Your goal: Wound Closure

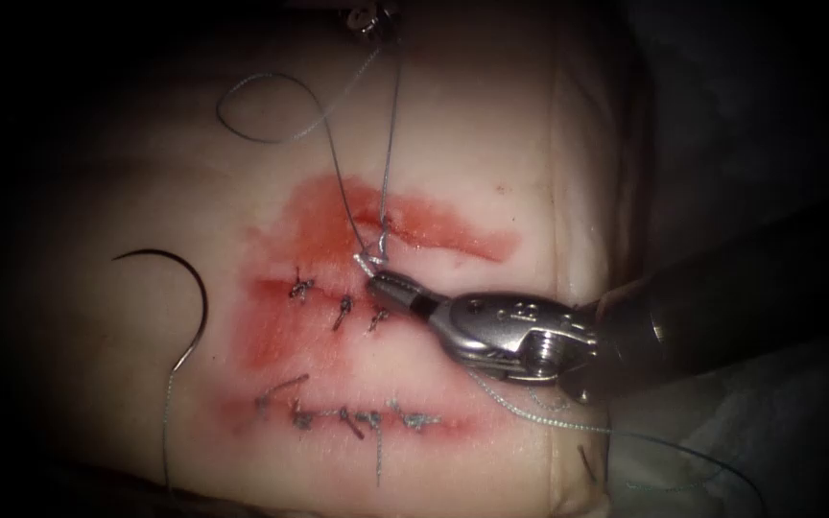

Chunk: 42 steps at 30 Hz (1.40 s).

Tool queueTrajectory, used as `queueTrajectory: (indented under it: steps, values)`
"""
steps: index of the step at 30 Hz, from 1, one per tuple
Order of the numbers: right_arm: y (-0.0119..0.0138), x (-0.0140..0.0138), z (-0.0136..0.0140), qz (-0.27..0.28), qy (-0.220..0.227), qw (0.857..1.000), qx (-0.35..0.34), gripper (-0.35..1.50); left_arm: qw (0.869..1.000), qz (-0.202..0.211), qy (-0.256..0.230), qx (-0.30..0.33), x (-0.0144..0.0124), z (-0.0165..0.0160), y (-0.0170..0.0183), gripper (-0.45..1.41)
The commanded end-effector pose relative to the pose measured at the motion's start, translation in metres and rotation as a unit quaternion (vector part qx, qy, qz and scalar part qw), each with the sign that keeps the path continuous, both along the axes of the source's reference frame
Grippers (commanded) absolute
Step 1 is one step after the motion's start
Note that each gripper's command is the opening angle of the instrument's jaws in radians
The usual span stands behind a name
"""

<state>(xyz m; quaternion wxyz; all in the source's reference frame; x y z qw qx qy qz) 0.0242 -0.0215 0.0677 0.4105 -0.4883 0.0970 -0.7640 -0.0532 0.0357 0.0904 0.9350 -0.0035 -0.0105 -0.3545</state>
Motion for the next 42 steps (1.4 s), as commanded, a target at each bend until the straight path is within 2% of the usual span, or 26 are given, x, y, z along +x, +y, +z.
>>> queueTrajectory:
  steps: [1, 11, 19, 30, 34, 42]
  values:
    - [-0.0006, 0.0005, 0.0, -0.007, 0.004, 1.0, 0.0, -0.35, 1.0, -0.003, 0.0, -0.002, -0.0009, 0.0003, 0.0013, -0.45]
    - [-0.0026, -0.0001, -0.0005, -0.052, 0.013, 0.999, -0.005, -0.35, 0.999, -0.027, 0.0, -0.018, -0.0032, 0.0016, 0.0055, -0.45]
    - [-0.0051, 0.0003, -0.0009, -0.089, 0.015, 0.996, -0.004, -0.35, 0.999, -0.033, 0.021, -0.035, -0.0055, 0.0023, 0.0068, -0.45]
    - [-0.0067, 0.0006, -0.0016, -0.119, 0.021, 0.993, -0.004, -0.35, 0.994, -0.03, 0.057, -0.083, -0.0057, 0.0023, 0.007, -0.45]
    - [-0.0069, 0.0006, -0.0017, -0.123, 0.022, 0.992, -0.003, -0.35, 0.989, -0.033, 0.083, -0.121, -0.0053, 0.0013, 0.0077, -0.45]
    - [-0.0077, 0.0009, -0.0016, -0.136, 0.026, 0.99, -0.004, -0.35, 0.984, -0.042, 0.098, -0.143, -0.005, 0.0001, 0.0087, -0.45]
